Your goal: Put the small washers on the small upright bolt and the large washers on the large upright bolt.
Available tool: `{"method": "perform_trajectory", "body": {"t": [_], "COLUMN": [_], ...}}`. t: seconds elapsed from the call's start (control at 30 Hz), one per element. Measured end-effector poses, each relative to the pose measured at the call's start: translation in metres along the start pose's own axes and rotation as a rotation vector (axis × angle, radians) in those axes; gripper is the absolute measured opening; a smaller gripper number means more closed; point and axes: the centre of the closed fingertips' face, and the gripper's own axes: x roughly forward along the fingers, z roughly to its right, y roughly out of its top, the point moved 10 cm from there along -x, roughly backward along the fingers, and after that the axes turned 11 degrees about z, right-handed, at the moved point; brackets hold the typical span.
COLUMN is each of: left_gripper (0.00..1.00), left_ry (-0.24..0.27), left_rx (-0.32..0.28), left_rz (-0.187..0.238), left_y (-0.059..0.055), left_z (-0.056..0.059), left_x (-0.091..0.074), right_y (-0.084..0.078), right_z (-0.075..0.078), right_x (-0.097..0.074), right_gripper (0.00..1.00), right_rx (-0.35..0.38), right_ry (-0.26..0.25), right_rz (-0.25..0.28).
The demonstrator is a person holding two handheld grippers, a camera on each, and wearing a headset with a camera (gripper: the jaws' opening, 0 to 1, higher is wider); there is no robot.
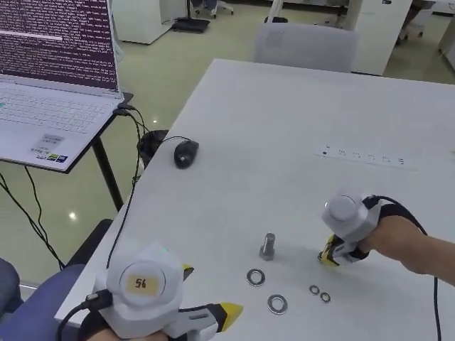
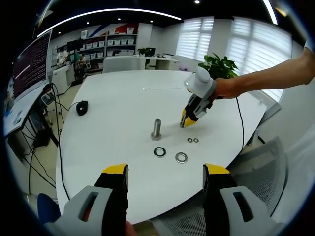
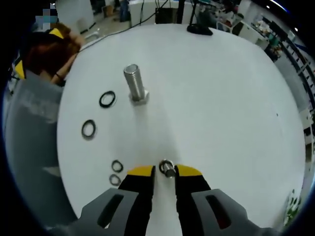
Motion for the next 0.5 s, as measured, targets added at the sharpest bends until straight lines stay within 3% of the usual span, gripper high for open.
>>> {"method": "perform_trajectory", "body": {"t": [0.2,0.3,0.4,0.5], "left_gripper": [0.60,0.60,0.60,0.60], "left_ry": [-0.049,-0.072,-0.078,-0.079], "left_rx": [0.024,0.038,0.033,0.030], "left_rz": [-0.014,-0.027,-0.027,-0.028], "left_y": [0.002,0.002,0.004,0.006], "left_z": [-0.003,-0.006,-0.006,-0.005], "left_x": [0.000,0.001,0.000,0.002], "right_y": [-0.002,-0.011,-0.022,-0.037], "right_z": [-0.002,-0.004,-0.011,-0.023], "right_x": [-0.012,-0.023,-0.033,-0.041], "right_gripper": [0.21,0.21,0.21,0.20], "right_rx": [0.031,0.119,0.171,0.202], "right_ry": [-0.044,-0.101,-0.116,-0.124], "right_rz": [0.033,0.077,0.115,0.116]}}
